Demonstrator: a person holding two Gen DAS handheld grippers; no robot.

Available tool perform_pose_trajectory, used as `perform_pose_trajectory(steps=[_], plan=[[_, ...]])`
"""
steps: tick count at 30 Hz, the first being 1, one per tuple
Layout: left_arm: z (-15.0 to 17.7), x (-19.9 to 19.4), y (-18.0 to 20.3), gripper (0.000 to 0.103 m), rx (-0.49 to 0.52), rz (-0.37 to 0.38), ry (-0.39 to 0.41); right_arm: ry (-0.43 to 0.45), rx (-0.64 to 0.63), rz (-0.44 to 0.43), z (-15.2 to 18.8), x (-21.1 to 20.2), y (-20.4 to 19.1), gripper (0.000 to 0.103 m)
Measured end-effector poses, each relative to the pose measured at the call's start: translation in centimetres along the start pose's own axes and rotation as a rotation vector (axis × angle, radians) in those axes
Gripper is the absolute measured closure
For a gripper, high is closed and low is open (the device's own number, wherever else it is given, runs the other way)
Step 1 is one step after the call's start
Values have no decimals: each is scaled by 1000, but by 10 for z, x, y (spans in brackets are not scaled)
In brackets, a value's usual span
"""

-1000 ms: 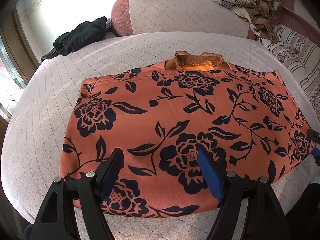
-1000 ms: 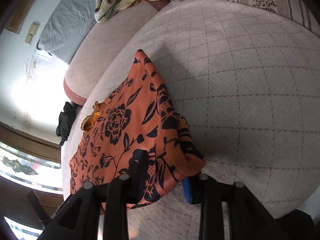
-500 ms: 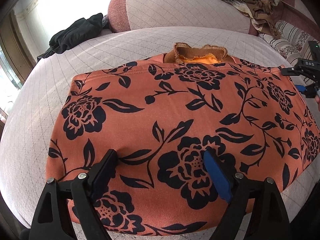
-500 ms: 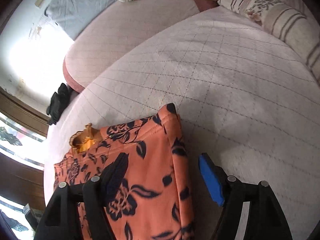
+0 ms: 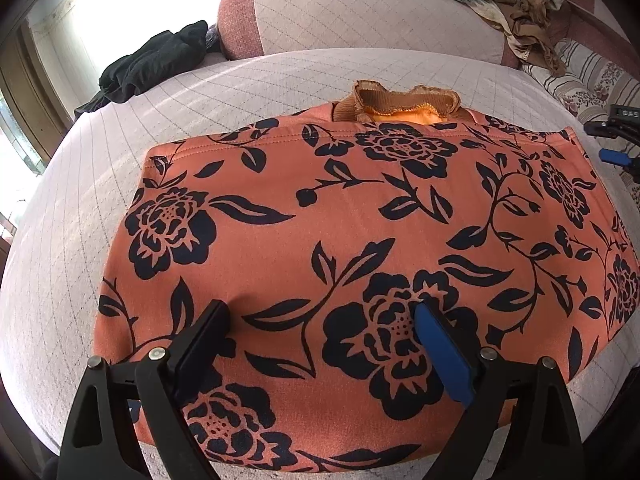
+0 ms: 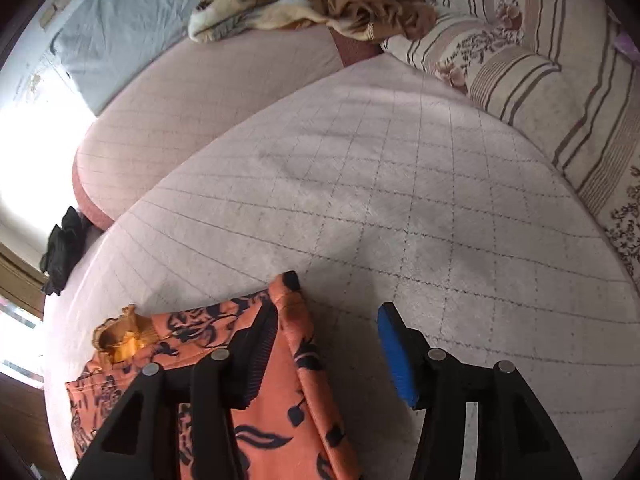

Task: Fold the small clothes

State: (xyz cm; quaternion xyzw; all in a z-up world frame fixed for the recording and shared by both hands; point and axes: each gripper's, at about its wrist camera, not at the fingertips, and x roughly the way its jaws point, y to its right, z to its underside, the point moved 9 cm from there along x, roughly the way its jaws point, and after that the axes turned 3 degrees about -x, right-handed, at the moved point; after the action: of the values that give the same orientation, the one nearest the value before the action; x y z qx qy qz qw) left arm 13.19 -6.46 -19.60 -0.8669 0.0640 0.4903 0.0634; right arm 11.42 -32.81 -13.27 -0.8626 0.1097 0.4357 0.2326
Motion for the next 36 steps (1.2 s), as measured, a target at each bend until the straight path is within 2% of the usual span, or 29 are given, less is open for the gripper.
perform_pose_trajectory(steps=[3,5,7,10,12,14,17,19,20,22,26,28,29,30,32,34,36], plan=[[2,-5,-1,9,-10,-4,-6,18,-17,-141,18,-38,-30,47],[4,-15,-4,9,-12,0,5,-24,-7,-268,46,-50,-50,44],[7,-27,-10,9,-24,-4,22,-76,35,-346,73,-43,-55,38],[11,-44,-20,9,-48,-9,44,-160,137,-292,103,-11,-31,40],[14,-55,-28,9,-61,-22,62,-118,167,-313,101,-23,-31,40],[16,-61,-35,9,-85,-30,68,-81,129,-345,100,-43,-46,38],[18,-66,-39,9,-94,-22,68,-53,68,-389,115,-59,-63,26],[19,-69,-39,9,-92,-23,71,-106,65,-319,133,-41,-52,24],[20,-72,-40,9,-92,-19,73,-140,101,-299,139,-32,-42,27],[22,-76,-41,9,-90,-24,83,-104,140,-325,135,-45,-41,26],[21,-75,-42,9,-106,-13,80,-24,55,-381,130,-78,-66,25],[21,-74,-42,9,-102,-11,78,-68,88,-391,144,-63,-63,23],[21,-74,-41,9,-97,-11,76,-131,119,-348,155,-43,-52,24],[21,-74,-41,9,-91,-11,76,-160,156,-337,162,-32,-41,29],[21,-76,-42,9,-86,-19,87,-117,174,-361,156,-43,-40,29],[20,-75,-45,9,-98,-20,88,-80,113,-357,151,-62,-50,29],[20,-73,-47,9,-122,-13,90,-58,105,-382,155,-80,-53,29]])
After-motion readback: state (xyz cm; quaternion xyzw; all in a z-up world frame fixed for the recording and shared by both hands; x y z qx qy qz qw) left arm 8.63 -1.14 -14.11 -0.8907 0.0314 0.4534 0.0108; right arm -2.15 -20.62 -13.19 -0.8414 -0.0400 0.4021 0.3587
